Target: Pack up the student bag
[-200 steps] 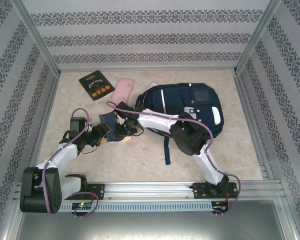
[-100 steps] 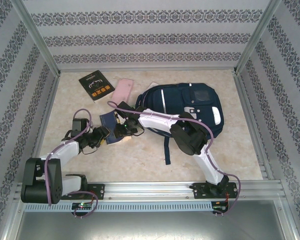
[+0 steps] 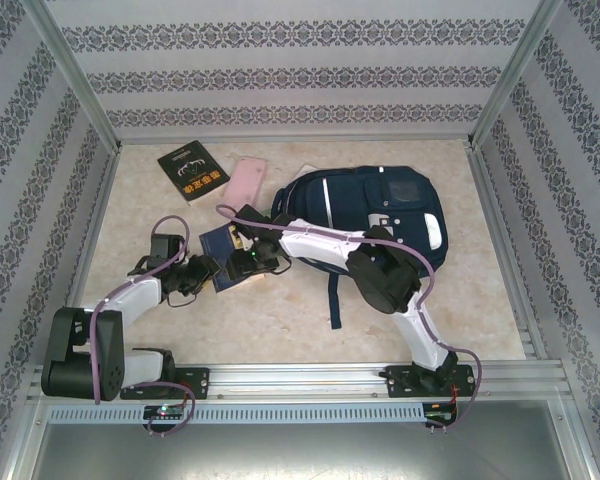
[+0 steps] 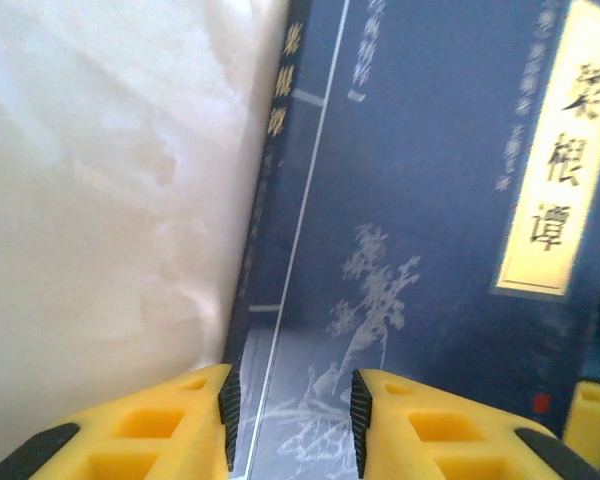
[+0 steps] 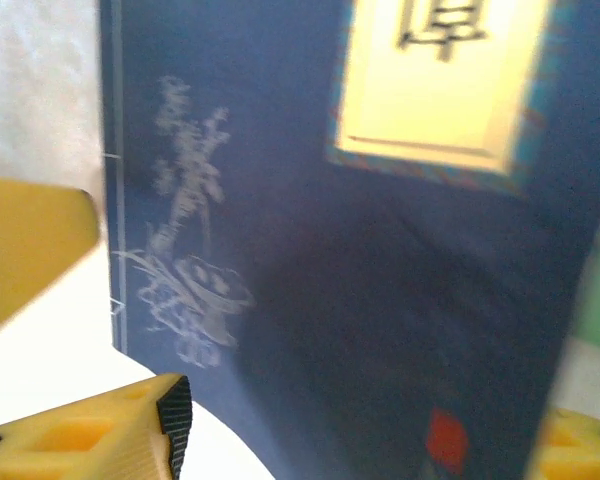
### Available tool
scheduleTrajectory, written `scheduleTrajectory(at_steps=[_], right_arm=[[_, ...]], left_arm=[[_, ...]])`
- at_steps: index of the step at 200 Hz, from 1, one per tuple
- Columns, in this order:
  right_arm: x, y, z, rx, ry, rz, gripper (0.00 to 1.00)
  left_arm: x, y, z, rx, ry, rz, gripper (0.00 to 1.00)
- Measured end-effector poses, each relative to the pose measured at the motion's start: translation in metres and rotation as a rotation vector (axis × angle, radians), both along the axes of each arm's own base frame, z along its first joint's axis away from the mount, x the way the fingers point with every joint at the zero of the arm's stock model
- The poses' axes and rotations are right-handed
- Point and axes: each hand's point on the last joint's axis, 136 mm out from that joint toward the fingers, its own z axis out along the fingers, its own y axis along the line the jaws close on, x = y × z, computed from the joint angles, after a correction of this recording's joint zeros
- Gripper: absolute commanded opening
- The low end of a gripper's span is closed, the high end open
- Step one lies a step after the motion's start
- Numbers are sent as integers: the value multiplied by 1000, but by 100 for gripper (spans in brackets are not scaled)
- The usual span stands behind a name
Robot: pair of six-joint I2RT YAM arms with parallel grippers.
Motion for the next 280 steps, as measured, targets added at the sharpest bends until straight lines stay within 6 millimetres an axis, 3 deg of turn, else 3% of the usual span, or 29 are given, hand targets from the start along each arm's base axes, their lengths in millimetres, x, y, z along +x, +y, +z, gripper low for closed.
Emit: scheduleTrajectory(at_steps=[42, 63, 107, 145, 201, 234, 280], right_arm=[[-8, -36, 5, -78, -19, -58, 66], [-8, -43, -1, -81, 6, -83, 63], [3, -38, -15, -67, 56, -118, 54], [15, -23, -16, -23, 63, -118, 28], [19, -22, -18, -11, 74, -122, 24], [24, -27, -19, -15, 77, -136, 24], [27, -25, -18, -8, 67, -139, 25]], left_arm=[[-2, 1, -1, 12, 9, -5, 41], [-2, 1, -2, 15, 9, -10, 42], [-4, 1, -8, 15, 35, -12, 43], [-3, 0, -11, 13, 52, -16, 43], [0, -4, -9, -36, 51, 6, 42], [9, -7, 6, -87, -34, 39, 44], [35, -22, 61, -189, -249, -3, 41]])
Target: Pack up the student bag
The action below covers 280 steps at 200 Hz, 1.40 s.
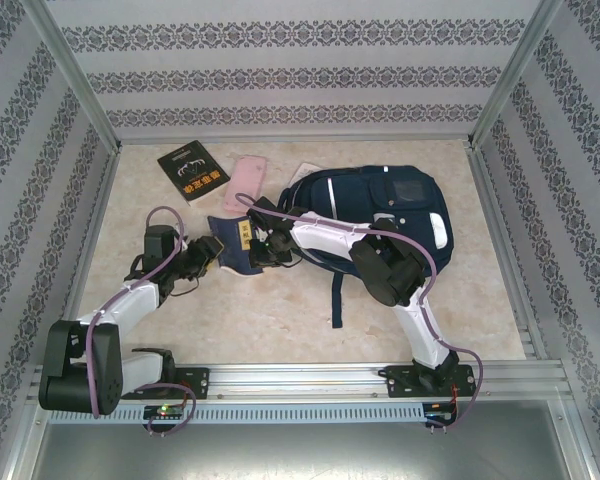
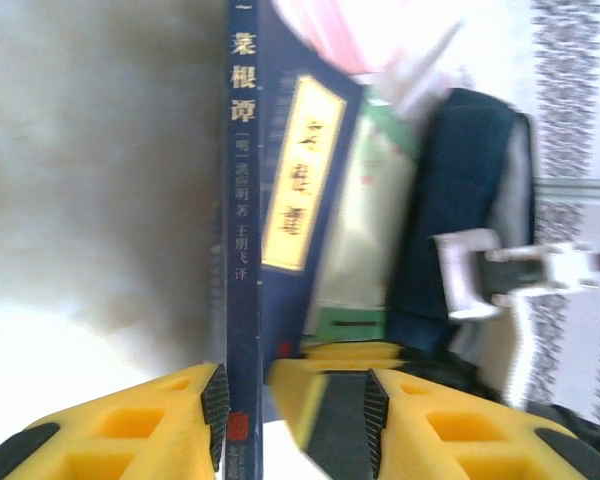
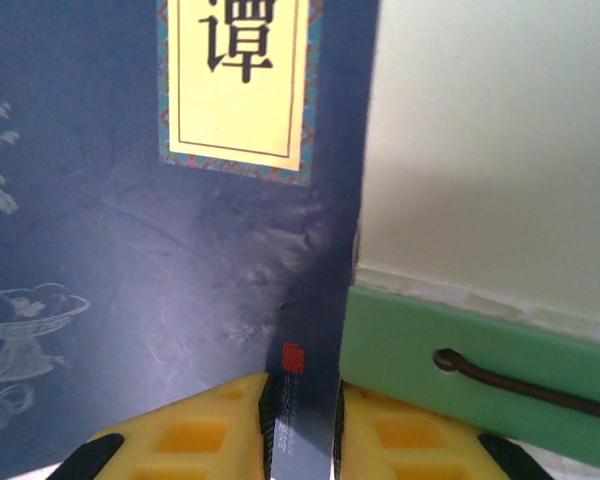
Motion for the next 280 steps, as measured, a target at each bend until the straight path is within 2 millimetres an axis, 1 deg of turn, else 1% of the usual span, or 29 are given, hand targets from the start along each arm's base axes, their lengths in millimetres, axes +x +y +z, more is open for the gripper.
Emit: scheduleTrajectory(at_steps=[14, 29, 64, 90, 105, 116, 123, 140, 155, 169, 185, 197, 211, 225, 235, 251, 280], right_arm=[[0, 1, 0, 7, 1, 2, 25], [0, 3, 1, 16, 0, 5, 25], [-4, 9, 1, 33, 8, 21, 25], [-8, 11, 1, 37, 14, 28, 25], [-8, 11, 1, 37, 15, 30, 28], [-8, 12, 1, 37, 13, 32, 31], [-8, 12, 1, 37, 12, 34, 35], [-8, 12, 3, 42, 6, 41, 45], [-8, 12, 8, 37, -15, 57, 48], [-7, 8, 18, 28, -45, 67, 50], [-4, 2, 39, 20, -97, 75, 51], [2, -5, 59, 15, -149, 75, 52], [12, -18, 85, 5, -220, 63, 53], [29, -37, 107, -17, -288, 33, 53], [43, -54, 116, -42, -324, 1, 53], [68, -83, 120, -95, -356, -55, 54], [95, -137, 104, -226, -349, -129, 52]], left_arm=[[3, -3, 7, -10, -17, -16, 39], [5, -3, 5, 8, 3, -32, 37], [-2, -5, -21, 60, 109, -78, 36], [-8, -5, -40, 73, 173, -95, 23], [-11, -4, -44, 81, 191, -98, 11], [-12, -3, -44, 93, 195, -102, 3], [-12, -2, -44, 100, 196, -101, 1], [-13, -1, -40, 111, 197, -100, 0], [-12, 0, -34, 116, 188, -97, 0], [-11, 0, -26, 121, 172, -92, 0], [-7, 1, -13, 126, 144, -89, 0], [-5, 2, -3, 130, 125, -86, 0], [-3, 2, 10, 136, 101, -82, 0], [-1, 3, 23, 140, 75, -77, 0], [1, 4, 33, 143, 53, -73, 0], [3, 3, 47, 143, 19, -71, 0], [5, 3, 69, 143, -29, -68, 0]])
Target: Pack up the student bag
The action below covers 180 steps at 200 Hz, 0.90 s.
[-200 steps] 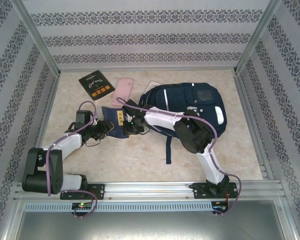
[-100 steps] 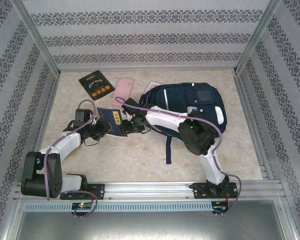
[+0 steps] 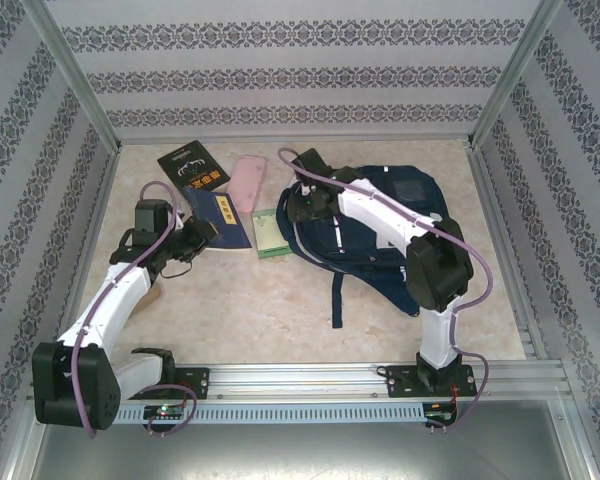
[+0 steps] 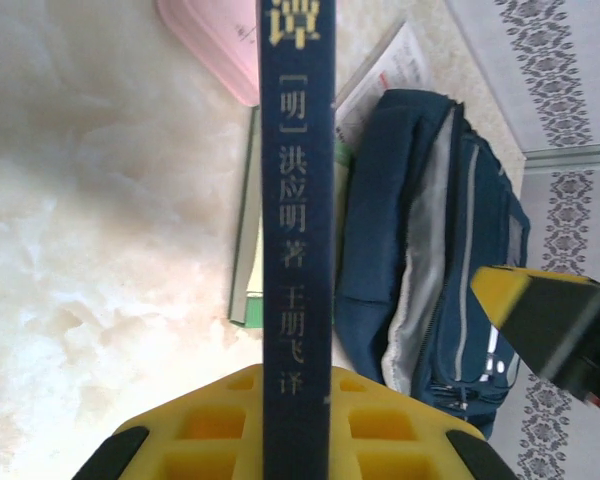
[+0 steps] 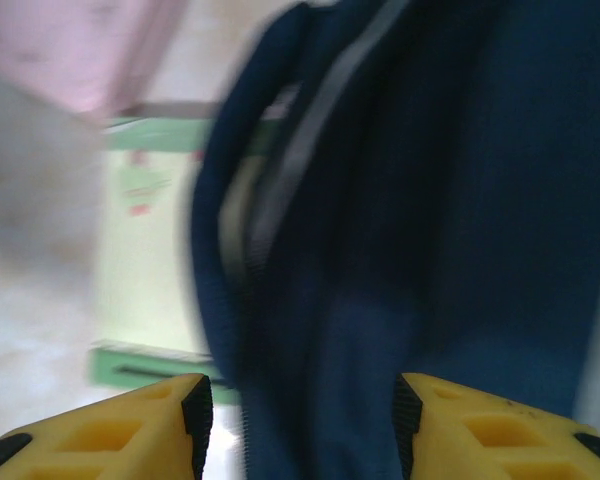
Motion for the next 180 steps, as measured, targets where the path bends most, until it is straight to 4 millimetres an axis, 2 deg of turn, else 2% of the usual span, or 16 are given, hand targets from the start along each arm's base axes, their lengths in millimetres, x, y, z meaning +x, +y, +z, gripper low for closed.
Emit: scheduleTrajectory(at_steps=[23, 58, 69, 87, 99, 126, 142, 160, 180], right_arm=[[8, -24, -15, -82, 16, -29, 51], [10, -28, -40, -144, 58, -6, 47], [12, -28, -48, -161, 70, 2, 38], [12, -29, -55, -181, 79, 16, 10], [12, -29, -55, -188, 77, 11, 0], [12, -30, -46, -190, 52, 12, 0], [11, -32, -32, -176, 28, 10, 0], [10, -37, -7, -151, -11, -1, 0], [11, -51, 30, -87, -56, -29, 0]], left_arm=[[-1, 0, 11, -1, -26, 0, 0], [-4, 0, 16, -4, -36, 2, 0], [-4, 0, 16, -6, -36, 1, 0], [-4, -2, 17, -14, -34, -1, 0], [-5, -4, 18, -20, -35, -7, 0], [-6, -11, 21, -40, -37, -17, 0], [-3, -20, 25, -58, -52, -28, 0], [0, -34, 27, -69, -65, -54, 0], [1, -53, 24, -59, -57, -85, 0]])
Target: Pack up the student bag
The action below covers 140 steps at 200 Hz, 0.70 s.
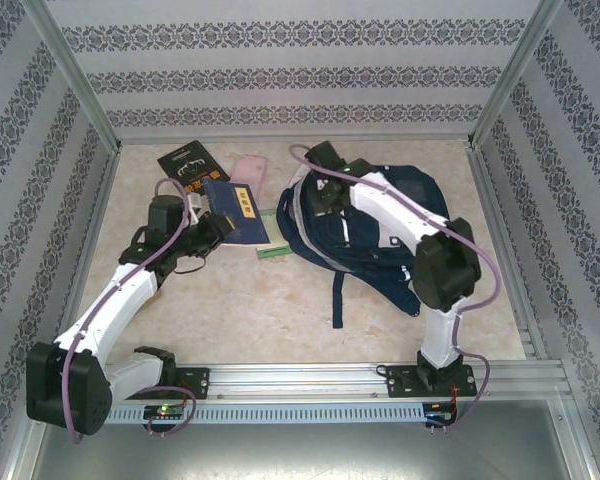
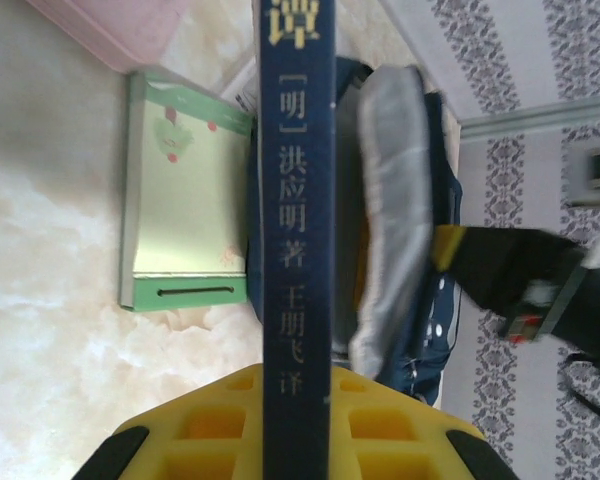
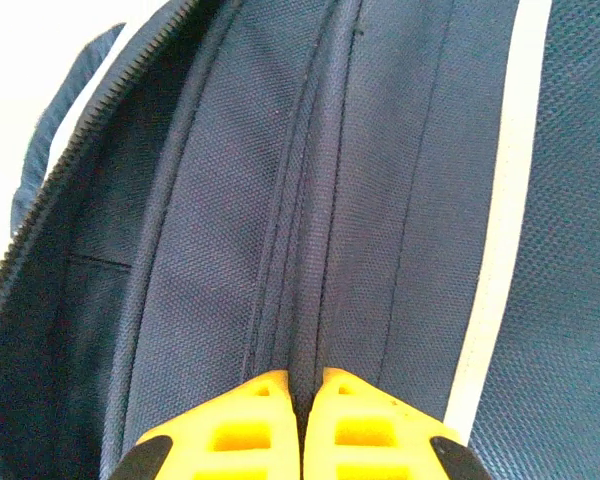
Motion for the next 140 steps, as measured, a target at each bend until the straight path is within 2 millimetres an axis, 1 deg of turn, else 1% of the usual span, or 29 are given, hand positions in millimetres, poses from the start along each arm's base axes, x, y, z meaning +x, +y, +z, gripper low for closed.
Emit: scheduleTrajectory(at_steps=[16, 26, 38, 49, 72, 113, 140], right_arm=[[2, -15, 30, 79, -30, -30, 0], [3, -23, 45, 133, -42, -47, 0], [3, -31, 60, 198, -49, -67, 0], [3, -37, 69, 250, -48, -82, 0], [2, -41, 79, 338, -27, -96, 0], [-1, -37, 87, 462, 15, -95, 0], [-3, -34, 97, 522, 22, -90, 0]], left_arm=[[4, -18, 1, 0, -12, -27, 0], [9, -29, 3, -5, -25, -38, 0], [15, -46, 4, -18, -37, -56, 0], [22, -62, 4, -28, -49, -76, 0], [34, -100, 0, -44, -59, -120, 0], [56, -173, -11, -98, -77, -211, 0], [72, -209, -21, -129, -85, -242, 0]])
